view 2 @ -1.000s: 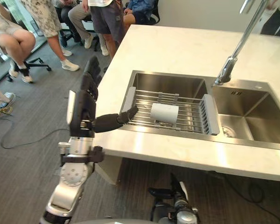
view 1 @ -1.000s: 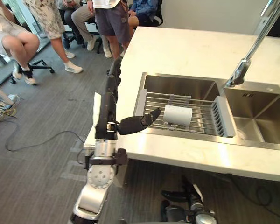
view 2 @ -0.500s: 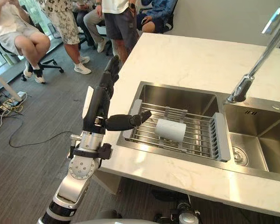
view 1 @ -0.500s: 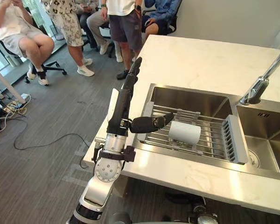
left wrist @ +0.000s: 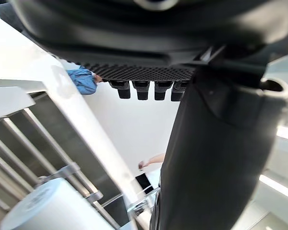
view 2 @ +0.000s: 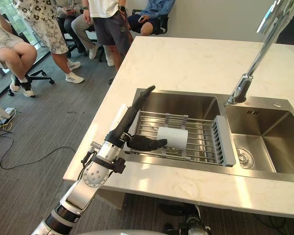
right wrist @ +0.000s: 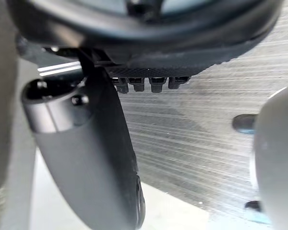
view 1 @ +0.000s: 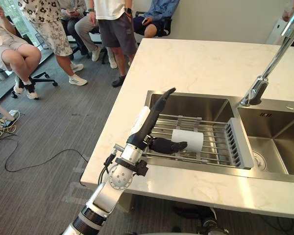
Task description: Walk over to the sink, pick up the cup, carry it to the dishwasher, place the cup inside the dishwasher, then close the dishwasher door
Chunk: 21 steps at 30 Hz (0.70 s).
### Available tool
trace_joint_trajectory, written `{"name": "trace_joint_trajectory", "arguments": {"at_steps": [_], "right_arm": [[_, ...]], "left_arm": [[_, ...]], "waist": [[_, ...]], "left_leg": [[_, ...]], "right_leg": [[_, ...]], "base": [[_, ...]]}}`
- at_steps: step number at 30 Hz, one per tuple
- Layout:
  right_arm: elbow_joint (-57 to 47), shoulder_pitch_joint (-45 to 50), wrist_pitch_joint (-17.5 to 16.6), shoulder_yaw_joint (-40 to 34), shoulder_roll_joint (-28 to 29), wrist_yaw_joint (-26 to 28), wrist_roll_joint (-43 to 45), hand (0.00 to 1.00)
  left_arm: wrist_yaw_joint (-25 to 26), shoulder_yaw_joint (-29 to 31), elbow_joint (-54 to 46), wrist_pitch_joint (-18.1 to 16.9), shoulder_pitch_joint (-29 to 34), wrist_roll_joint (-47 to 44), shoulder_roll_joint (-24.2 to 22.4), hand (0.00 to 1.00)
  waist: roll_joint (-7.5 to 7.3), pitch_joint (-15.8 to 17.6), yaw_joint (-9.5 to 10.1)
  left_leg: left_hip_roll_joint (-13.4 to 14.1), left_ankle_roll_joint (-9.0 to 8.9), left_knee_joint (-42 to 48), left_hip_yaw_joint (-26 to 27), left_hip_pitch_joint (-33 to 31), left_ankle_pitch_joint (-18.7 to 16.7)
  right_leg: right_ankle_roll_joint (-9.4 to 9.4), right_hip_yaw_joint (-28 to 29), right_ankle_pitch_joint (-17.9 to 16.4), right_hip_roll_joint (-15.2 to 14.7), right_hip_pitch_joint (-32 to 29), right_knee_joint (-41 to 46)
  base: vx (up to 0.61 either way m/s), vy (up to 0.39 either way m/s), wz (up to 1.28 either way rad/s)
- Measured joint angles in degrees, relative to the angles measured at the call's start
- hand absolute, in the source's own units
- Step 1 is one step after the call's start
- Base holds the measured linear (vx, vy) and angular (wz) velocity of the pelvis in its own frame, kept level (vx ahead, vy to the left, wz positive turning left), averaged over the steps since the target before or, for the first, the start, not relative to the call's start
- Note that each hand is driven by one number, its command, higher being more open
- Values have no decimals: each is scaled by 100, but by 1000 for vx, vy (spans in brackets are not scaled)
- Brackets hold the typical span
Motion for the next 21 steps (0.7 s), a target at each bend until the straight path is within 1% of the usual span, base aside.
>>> {"name": "trace_joint_trajectory", "arguments": {"at_steps": [4, 8, 10, 12, 14, 15, 21], "right_arm": [[44, -29, 9, -10, -28, 7, 40, 100], [66, -45, 9, 3, -39, 38, 39, 100], [83, -55, 9, 5, -41, 87, 39, 100], [116, -80, 10, 5, -41, 99, 40, 100], [162, -129, 10, 6, -40, 103, 42, 100], [174, -156, 10, 5, -43, 103, 42, 100], [182, -168, 10, 2, -45, 105, 47, 100]], "left_arm": [[-80, 1, 444, 115, -5, 195, 243, 100], [-98, -3, 609, 141, -81, 220, 342, 100], [-98, -2, 669, 174, -237, 320, 429, 100], [-97, 0, 824, 185, -408, 333, 462, 100], [-96, 7, 890, 228, -481, 334, 498, 100], [-92, 5, 951, 227, -522, 334, 513, 100], [-82, 8, 1065, 232, -699, 333, 510, 100]], "waist": [[-7, 1, -94], [-14, 1, -97], [-24, 1, -99], [-25, 1, -113], [-27, 2, -177], [-27, 2, -240], [-34, 7, -259]], "left_leg": [[-52, 14, -72, -4, 28, 36], [-102, 22, -90, -25, 28, 39], [-132, 33, -114, -41, 25, 46], [-155, 41, -129, -79, 25, 50], [-169, 47, -135, -113, 25, 50], [-180, 52, -140, -117, 25, 48], [-192, 63, -186, -117, 22, 54]], "right_leg": [[21, 31, 104, -25, 31, -176], [52, 50, 138, -62, 33, -237], [69, 64, 184, -83, 35, -303], [79, 86, 214, -97, 38, -348], [81, 88, 215, -108, 33, -348], [81, 90, 215, -119, 28, -348], [94, 116, 224, -128, -13, -349]], "base": [[-10, 6, -3], [-2, 13, -2], [-1, 21, -6], [-3, 16, -6], [-3, 8, -2], [0, 0, 0], [-8, 5, -2]]}}
